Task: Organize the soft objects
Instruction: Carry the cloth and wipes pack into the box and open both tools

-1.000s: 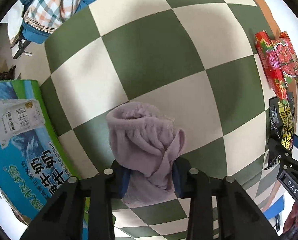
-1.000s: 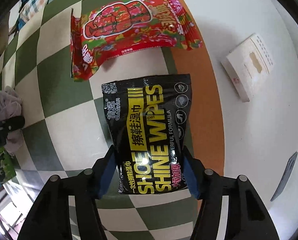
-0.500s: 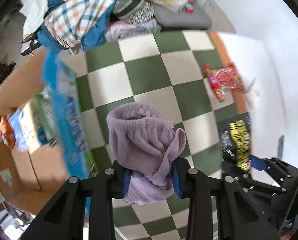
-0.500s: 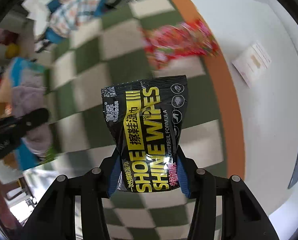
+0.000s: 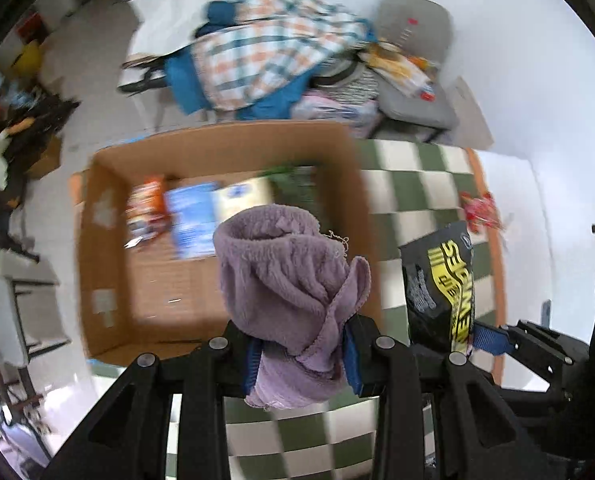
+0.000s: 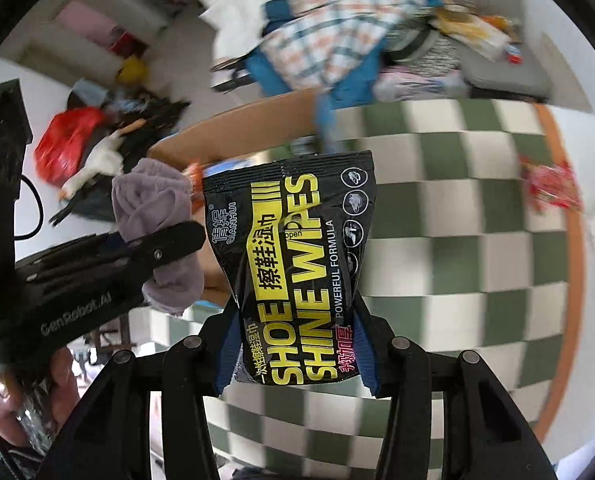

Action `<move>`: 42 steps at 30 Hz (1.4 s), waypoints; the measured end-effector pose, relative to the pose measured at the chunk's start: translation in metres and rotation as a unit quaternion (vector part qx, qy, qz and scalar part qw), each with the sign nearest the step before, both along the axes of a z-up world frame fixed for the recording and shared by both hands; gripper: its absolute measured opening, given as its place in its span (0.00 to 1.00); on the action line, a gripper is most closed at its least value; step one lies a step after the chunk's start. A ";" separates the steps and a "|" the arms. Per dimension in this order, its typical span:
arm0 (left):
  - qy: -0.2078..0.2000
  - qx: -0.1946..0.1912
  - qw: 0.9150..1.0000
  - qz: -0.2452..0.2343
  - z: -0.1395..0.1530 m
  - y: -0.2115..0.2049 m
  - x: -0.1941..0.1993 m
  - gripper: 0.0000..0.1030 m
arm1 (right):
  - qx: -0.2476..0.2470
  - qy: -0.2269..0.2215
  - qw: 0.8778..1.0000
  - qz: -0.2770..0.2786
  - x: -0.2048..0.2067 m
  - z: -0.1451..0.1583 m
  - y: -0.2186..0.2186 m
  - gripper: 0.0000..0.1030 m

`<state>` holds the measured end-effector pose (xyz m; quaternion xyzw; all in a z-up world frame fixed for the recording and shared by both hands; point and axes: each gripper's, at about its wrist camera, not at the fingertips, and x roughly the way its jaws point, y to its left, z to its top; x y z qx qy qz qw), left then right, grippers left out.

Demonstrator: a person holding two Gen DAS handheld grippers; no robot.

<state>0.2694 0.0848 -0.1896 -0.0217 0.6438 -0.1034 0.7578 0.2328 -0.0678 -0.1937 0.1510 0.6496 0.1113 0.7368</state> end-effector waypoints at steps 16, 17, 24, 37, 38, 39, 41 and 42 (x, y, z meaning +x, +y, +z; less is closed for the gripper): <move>0.101 0.015 0.993 0.058 -0.097 0.130 0.043 0.30 | 0.016 0.063 0.998 0.024 0.047 -0.076 0.183 0.50; 0.106 0.017 0.993 0.056 -0.103 0.131 0.045 0.30 | 0.015 0.068 0.997 0.021 0.049 -0.083 0.186 0.50; 0.133 0.010 0.990 0.049 -0.126 0.133 0.052 0.33 | 0.003 0.088 0.996 0.009 0.056 -0.118 0.190 0.50; 0.136 0.001 0.989 0.062 -0.122 0.140 0.053 0.76 | 0.017 0.098 0.995 0.001 0.070 -0.135 0.188 0.80; 0.131 0.001 0.989 0.066 -0.118 0.143 0.052 0.82 | 0.017 0.098 0.995 0.002 0.070 -0.134 0.188 0.80; 0.126 0.001 0.990 0.069 -0.114 0.144 0.051 0.85 | 0.012 0.097 0.995 0.001 0.069 -0.133 0.187 0.80; 0.119 0.008 0.990 0.074 -0.109 0.147 0.048 0.93 | 0.003 0.094 0.996 0.005 0.068 -0.129 0.185 0.82; 0.110 0.017 0.991 0.075 -0.104 0.148 0.045 0.94 | -0.010 0.091 0.996 0.009 0.067 -0.127 0.184 0.84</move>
